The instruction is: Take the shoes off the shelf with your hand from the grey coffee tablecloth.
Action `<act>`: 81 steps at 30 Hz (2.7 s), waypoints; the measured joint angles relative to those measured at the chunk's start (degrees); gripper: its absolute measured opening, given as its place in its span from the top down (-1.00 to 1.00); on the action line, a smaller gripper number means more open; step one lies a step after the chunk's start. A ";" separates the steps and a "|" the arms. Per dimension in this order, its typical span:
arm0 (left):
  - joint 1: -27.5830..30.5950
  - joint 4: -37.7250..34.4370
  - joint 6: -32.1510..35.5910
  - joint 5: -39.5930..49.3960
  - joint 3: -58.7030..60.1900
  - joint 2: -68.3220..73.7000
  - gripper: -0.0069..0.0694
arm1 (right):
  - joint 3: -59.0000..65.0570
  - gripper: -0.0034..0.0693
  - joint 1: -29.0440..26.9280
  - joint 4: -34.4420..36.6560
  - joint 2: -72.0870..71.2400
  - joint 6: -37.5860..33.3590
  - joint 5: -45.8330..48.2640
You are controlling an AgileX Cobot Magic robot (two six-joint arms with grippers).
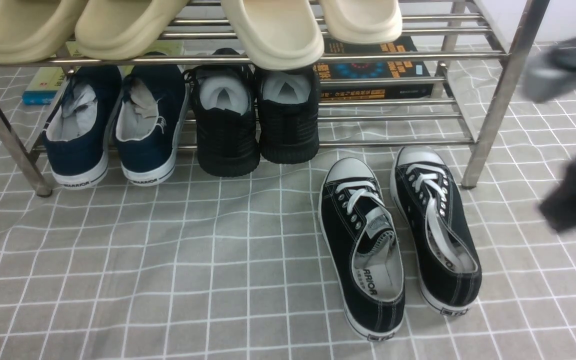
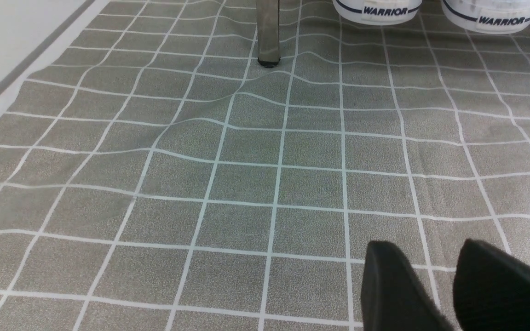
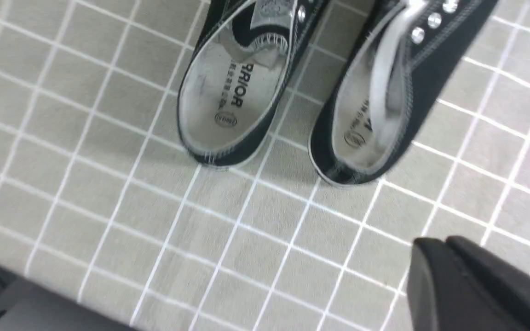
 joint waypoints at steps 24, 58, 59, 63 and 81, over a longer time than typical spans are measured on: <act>0.00 0.05 0.00 0.00 0.00 0.00 0.19 | 42.68 0.93 0.00 -1.34 -32.32 -2.25 -51.20; 0.00 0.10 0.00 0.05 0.00 0.00 0.19 | 65.35 0.87 -27.54 2.19 -58.88 -4.06 -51.06; 0.00 0.10 0.00 0.05 0.00 0.00 0.19 | 66.71 0.87 -29.22 2.19 -60.75 -4.06 -51.06; 0.00 0.10 0.00 0.05 0.00 0.00 0.19 | 68.29 0.86 -31.12 2.19 -63.44 -4.06 -50.40; 0.00 0.28 0.00 0.11 0.00 0.00 0.19 | 67.78 0.80 -28.22 1.63 -63.64 -4.06 -44.78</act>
